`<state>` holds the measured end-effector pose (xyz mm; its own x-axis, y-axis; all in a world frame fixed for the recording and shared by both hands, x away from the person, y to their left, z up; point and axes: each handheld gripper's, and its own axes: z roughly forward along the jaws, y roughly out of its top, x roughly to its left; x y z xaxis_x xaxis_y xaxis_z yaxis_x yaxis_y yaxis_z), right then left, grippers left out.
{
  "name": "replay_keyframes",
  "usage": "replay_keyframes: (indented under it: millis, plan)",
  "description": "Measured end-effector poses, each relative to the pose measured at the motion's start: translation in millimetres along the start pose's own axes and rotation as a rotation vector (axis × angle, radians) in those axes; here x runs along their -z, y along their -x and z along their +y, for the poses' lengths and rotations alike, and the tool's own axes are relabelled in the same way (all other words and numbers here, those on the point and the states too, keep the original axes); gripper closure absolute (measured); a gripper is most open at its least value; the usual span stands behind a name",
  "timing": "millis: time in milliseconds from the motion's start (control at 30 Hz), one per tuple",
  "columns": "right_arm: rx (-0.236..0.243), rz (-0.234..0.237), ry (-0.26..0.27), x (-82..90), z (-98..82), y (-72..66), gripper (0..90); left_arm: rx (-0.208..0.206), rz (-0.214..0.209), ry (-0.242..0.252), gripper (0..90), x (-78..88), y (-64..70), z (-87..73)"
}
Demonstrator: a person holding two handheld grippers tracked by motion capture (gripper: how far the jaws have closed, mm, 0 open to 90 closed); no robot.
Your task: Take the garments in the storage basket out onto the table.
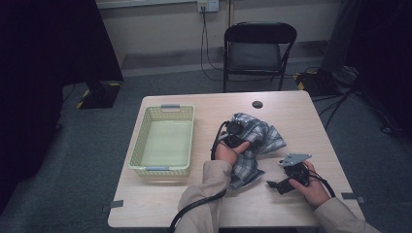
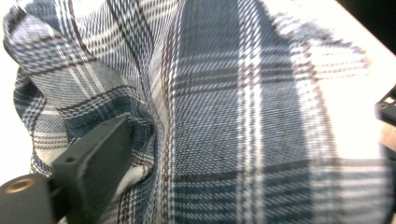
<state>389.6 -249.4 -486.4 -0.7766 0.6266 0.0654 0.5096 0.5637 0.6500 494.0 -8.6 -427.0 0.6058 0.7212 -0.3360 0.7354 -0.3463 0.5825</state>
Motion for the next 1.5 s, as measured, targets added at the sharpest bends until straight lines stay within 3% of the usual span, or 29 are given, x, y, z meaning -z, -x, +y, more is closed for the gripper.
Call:
replay_keyframes:
  millis: [400,800,1500]
  plan:
    - [0.000,0.000,0.000,0.0,0.0,0.0,0.0,-0.018,-0.048,0.043,2.8,21.5,1.2,1.1]
    - [-0.001,0.000,0.000,0.0,0.0,0.0,0.0,-0.036,-0.075,0.052,2.7,39.7,2.7,-4.0]
    - [0.000,0.000,0.000,0.0,0.0,0.0,0.0,-0.035,-0.107,0.077,2.8,55.7,-3.4,-20.8]
